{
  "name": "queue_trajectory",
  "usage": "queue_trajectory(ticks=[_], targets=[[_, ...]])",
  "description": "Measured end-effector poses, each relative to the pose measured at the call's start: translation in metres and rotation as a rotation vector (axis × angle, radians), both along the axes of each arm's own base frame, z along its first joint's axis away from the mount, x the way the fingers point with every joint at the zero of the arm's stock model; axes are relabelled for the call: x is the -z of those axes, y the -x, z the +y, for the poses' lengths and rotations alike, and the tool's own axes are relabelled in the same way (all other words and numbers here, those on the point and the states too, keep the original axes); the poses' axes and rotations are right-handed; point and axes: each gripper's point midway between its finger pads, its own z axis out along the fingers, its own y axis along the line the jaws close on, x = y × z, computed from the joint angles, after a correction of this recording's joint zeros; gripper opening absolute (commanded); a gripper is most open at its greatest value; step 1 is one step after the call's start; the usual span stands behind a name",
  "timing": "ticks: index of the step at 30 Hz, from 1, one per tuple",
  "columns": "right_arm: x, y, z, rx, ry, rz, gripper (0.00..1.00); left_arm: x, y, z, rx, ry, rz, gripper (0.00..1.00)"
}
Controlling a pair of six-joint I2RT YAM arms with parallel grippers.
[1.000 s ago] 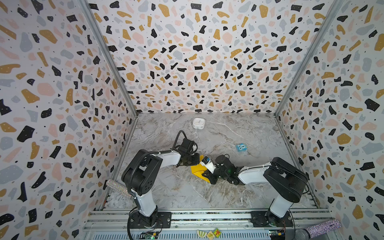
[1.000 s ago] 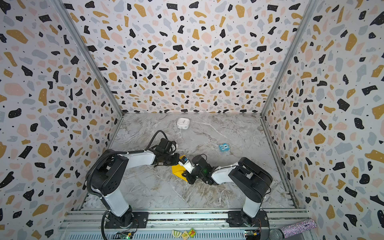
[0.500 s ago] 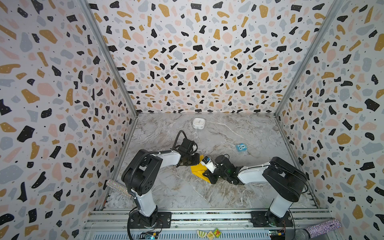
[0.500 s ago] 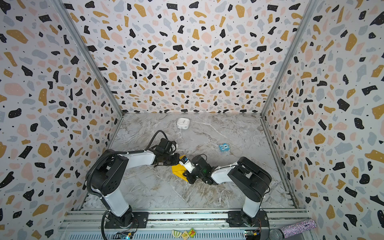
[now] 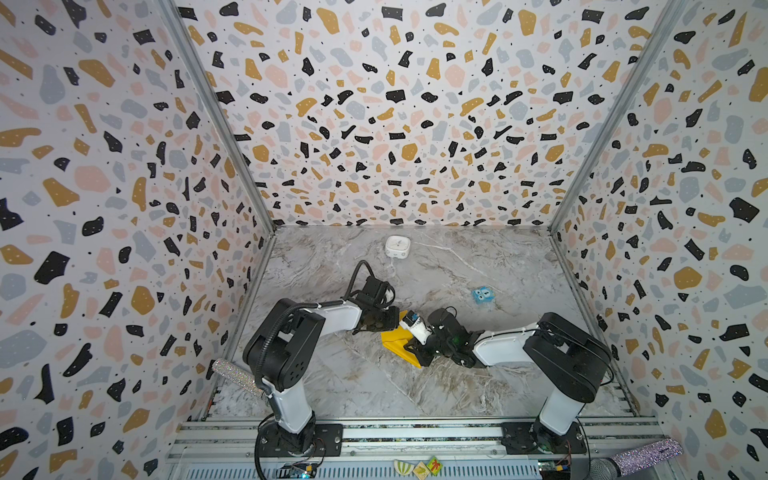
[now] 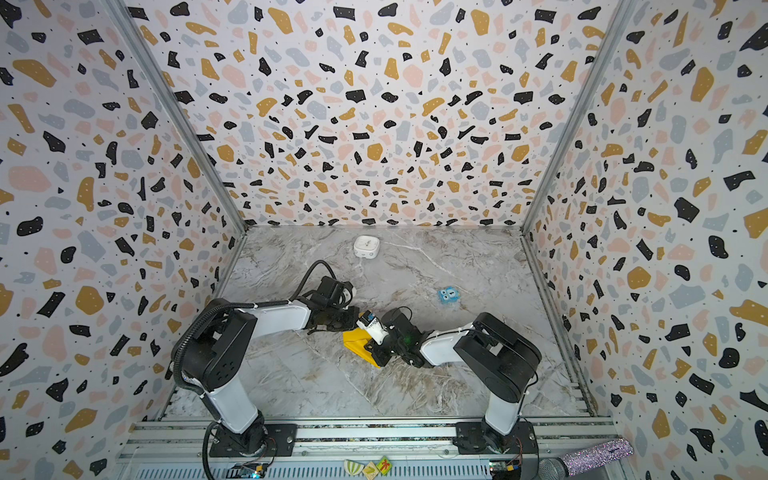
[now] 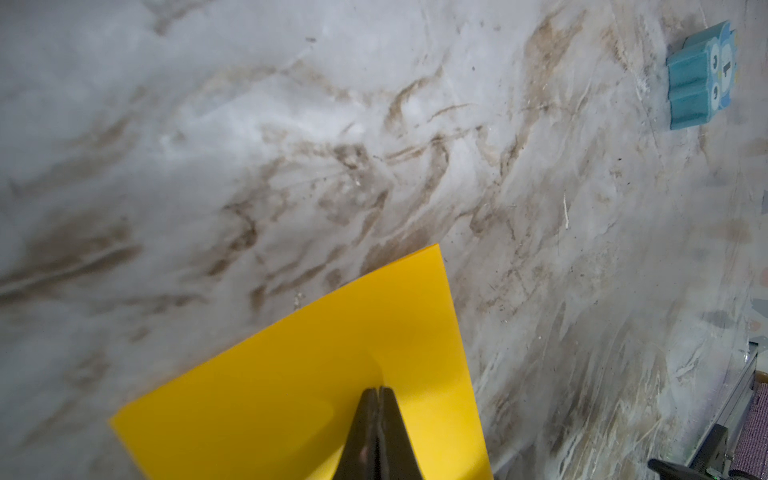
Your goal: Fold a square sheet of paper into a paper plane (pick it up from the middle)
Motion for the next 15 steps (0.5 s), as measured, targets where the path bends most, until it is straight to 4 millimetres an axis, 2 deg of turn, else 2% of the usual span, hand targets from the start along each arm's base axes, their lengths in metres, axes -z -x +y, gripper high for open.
queue_trajectory(ticks=[5,15], targets=[[0.0061,0.0015,-0.0015,0.0,0.014,0.015,0.08,0.0,0.0,0.0,0.0,0.0,0.0,0.05],[0.0061,0.0005,0.0024,-0.006,0.01,0.022,0.09,-0.0005,-0.0002,-0.0001,-0.002,0.002,0.0,0.08]])
